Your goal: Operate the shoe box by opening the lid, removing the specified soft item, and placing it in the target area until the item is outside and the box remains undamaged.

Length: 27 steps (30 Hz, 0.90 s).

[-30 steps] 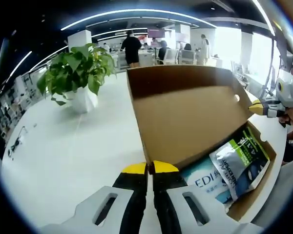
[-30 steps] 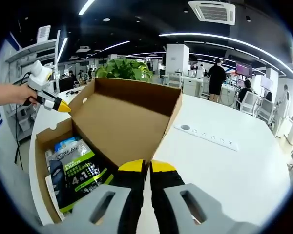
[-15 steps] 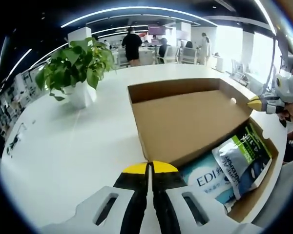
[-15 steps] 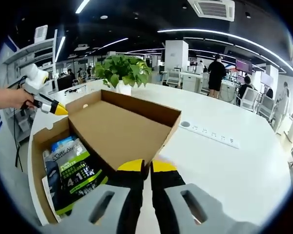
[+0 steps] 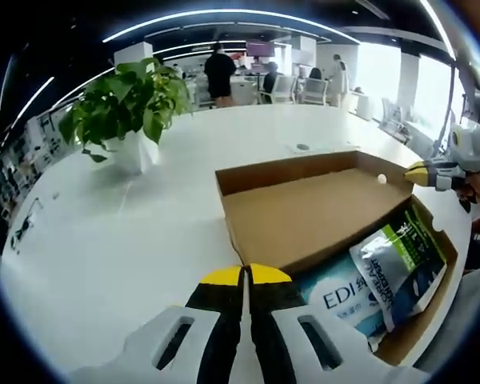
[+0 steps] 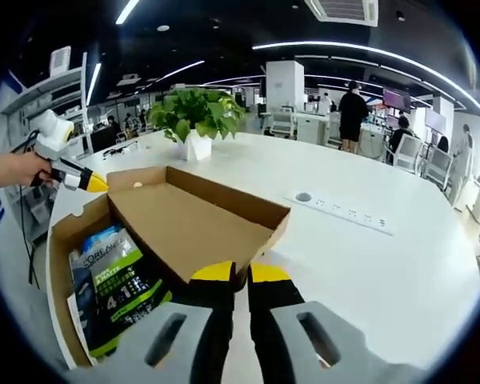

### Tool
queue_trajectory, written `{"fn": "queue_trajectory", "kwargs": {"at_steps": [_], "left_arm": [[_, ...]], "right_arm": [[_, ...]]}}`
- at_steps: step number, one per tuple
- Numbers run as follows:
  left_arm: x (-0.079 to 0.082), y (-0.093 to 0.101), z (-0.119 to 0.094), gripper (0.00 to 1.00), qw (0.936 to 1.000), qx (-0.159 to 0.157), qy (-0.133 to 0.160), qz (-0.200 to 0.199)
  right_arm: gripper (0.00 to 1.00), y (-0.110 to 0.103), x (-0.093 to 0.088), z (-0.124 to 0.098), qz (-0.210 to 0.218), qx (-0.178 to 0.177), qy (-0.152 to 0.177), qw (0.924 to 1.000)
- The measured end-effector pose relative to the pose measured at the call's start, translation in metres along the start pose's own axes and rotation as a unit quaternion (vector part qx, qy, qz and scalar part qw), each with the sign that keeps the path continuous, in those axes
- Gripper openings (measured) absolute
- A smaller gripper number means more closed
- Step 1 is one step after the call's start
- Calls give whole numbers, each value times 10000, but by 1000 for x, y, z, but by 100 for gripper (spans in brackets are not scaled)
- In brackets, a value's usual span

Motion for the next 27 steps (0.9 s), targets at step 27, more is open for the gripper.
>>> {"fn": "queue_trajectory", "kwargs": {"at_steps": [27], "left_arm": [[-4,18,-29,2,9996,-203,154,-136]], "right_arm": [[5,-7,0,-30,218,26,-127,9997]]}}
Point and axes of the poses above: the point that each gripper's makers call its tool centre point, and the gripper's own axes: z roughly forward along the fingers, y roughly to its right, x roughly out of its top, the point moved 4 cm from there along -z, roughly backward along the fingers, and after that the axes turned 5 degrees about -z, right-handed, at the moved point
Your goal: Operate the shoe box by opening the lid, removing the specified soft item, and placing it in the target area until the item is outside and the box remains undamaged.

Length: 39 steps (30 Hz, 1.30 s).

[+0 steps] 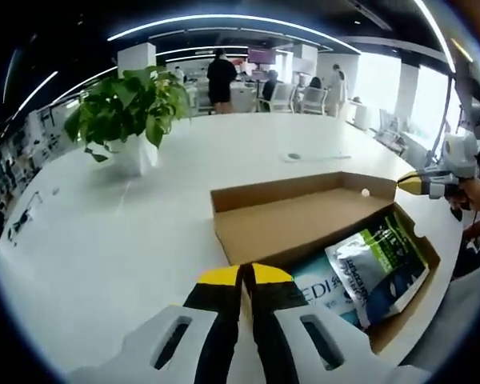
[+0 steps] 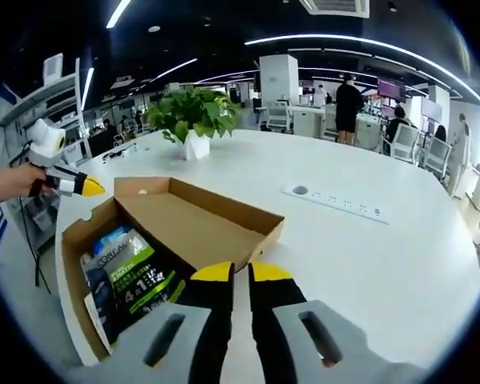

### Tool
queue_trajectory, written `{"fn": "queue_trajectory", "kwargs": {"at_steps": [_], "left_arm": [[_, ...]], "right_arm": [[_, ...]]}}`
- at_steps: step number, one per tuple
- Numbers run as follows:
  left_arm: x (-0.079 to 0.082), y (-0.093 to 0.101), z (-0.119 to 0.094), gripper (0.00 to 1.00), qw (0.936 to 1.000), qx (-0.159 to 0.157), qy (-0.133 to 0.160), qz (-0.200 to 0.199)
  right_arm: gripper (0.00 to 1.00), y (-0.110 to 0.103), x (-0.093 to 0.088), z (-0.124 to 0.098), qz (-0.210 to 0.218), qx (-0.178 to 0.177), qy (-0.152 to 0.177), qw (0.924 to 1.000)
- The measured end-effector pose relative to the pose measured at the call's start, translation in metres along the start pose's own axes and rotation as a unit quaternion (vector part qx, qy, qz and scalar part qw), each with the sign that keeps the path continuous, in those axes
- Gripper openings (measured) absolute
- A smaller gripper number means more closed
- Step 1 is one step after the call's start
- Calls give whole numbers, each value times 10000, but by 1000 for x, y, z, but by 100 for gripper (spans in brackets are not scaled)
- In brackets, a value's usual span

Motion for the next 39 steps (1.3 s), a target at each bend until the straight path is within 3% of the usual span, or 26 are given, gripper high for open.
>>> {"fn": "queue_trajectory", "kwargs": {"at_steps": [8,15,30,39], "left_arm": [[-16,26,-3,17,9990,-383,-173,128],[-29,47,-1,24,9969,-667,-328,270],[-52,78,8,28,9892,-1251,-756,77],[-62,95,14,28,9795,-1701,-1009,-396]], "right_arm": [[15,-18,-6,-17,-7,284,-63,9996],[21,-31,-9,-27,13,503,-88,9987],[36,-52,-17,-35,44,851,-130,9963],[40,-61,-24,-38,26,1002,-150,9949]]}}
Point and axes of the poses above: the point that each gripper's makers call its tool centre point, and the gripper's own axes: z roughly forward along the fingers, y roughly to its right, x roughly out of its top, the point moved 4 cm from there along -z, roughly backward along the fingers, and after that the axes turned 5 degrees about -z, right-handed, at the moved point
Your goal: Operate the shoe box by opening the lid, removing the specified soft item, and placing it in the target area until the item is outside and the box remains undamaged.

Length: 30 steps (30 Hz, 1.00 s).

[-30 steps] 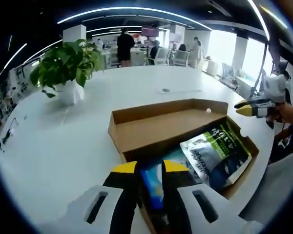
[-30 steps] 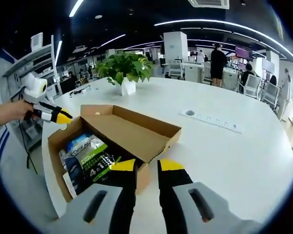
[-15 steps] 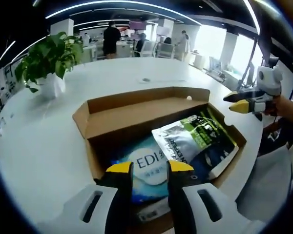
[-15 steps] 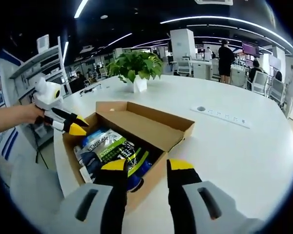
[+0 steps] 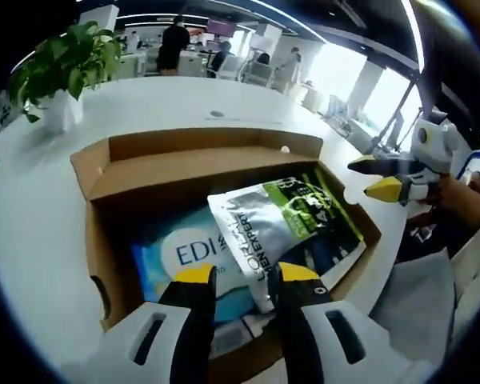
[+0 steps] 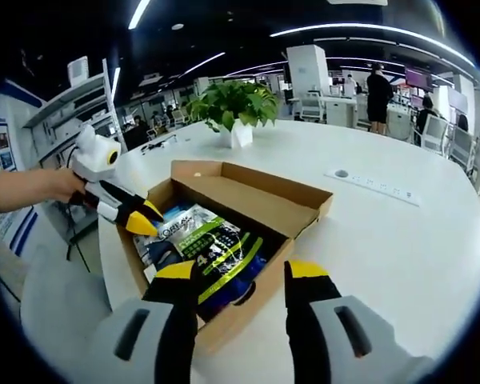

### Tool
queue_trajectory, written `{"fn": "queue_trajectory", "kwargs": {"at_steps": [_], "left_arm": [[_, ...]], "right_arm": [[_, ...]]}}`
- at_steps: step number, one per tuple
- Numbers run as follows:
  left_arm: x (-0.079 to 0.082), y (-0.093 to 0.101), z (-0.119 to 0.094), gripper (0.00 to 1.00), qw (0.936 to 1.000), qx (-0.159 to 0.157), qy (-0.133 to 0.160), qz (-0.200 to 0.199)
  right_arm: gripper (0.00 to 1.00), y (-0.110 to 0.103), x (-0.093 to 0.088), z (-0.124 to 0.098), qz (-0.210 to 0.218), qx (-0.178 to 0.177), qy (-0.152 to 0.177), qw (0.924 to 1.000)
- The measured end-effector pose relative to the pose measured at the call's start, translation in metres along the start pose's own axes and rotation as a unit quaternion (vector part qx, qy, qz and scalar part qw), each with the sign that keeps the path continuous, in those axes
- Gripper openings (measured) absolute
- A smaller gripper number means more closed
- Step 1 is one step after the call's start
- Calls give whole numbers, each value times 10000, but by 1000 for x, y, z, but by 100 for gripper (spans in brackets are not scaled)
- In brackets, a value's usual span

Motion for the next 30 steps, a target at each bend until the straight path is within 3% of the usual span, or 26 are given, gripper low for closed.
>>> {"fn": "queue_trajectory", "kwargs": {"at_steps": [7,10,17,30], "left_arm": [[-1,3,7,17,9987,-267,-46,-425],[-3,5,10,19,9961,-430,-144,-762],[-5,-2,15,4,9947,-409,-234,-910],[-5,3,9,0,9946,-458,-218,-901]], "right_arm": [[41,-4,-3,0,9,59,4,10000],[41,-5,-3,0,25,70,25,10000],[40,-8,-4,0,61,97,32,9999],[35,-23,-6,6,129,312,-35,9994]]}}
Point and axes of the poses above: the point that each gripper's makers call its tool centre point, and the gripper's own axes: z roughly forward along the fingers, y roughly to its right, x roughly out of its top, the point moved 4 cm from there along -z, roughly backward along the fingers, and after that the axes turned 5 degrees about -z, right-handed, at the moved point
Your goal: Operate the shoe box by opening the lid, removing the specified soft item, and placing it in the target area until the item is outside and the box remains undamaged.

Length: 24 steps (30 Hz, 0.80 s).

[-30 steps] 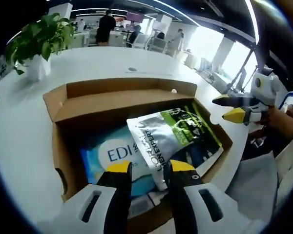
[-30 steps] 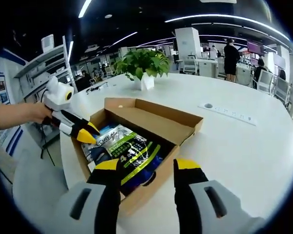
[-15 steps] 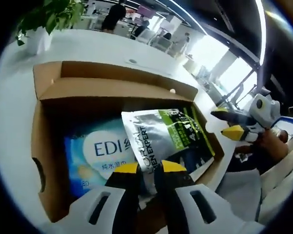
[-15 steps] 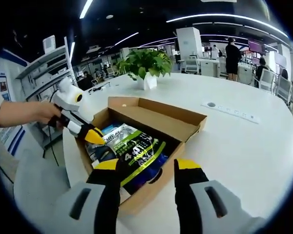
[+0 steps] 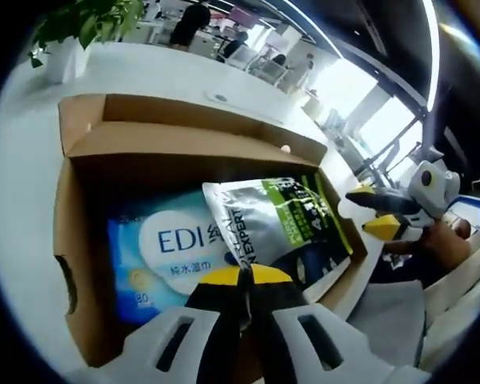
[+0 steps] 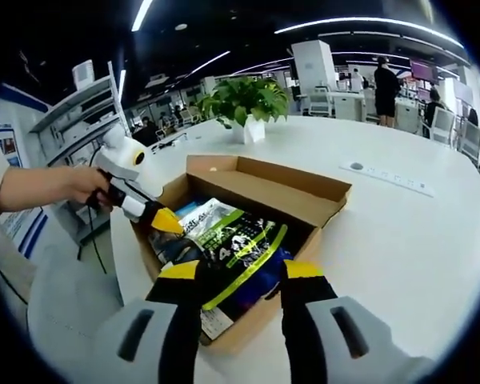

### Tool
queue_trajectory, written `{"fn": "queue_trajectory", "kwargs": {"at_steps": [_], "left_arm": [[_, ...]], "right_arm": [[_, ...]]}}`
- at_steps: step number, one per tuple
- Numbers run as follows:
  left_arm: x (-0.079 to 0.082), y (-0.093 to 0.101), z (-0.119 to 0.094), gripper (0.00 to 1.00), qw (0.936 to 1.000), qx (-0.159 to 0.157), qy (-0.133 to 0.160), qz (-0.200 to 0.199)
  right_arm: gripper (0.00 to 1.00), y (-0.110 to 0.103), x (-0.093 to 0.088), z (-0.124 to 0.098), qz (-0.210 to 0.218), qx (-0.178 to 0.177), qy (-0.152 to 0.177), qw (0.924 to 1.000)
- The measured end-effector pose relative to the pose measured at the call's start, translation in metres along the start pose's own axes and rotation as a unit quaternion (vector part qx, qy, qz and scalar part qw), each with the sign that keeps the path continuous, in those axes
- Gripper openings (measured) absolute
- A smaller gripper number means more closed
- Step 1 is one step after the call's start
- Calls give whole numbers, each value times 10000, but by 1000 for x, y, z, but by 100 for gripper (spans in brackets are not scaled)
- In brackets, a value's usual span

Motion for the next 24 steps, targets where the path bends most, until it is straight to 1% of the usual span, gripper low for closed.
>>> {"fn": "queue_trajectory", "kwargs": {"at_steps": [7,13,24], "left_arm": [[0,-5,-7,0,9999,115,43,-24],[0,-9,-12,0,9998,204,54,-1],[-2,-16,-18,0,9990,416,18,139]], "right_arm": [[35,-6,-2,6,20,91,-64,9999],[35,-13,-8,15,83,222,-172,9996],[33,-24,-9,26,74,393,-228,9989]]}}
Point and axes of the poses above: the point that each gripper's makers call its tool centre point, and the gripper's own axes: z roughly forward along the fingers, y roughly to its right, x roughly out of its top, the point moved 4 cm from there along -z, roughly backward along the fingers, and after that the axes turned 5 degrees about -z, right-handed, at the moved point
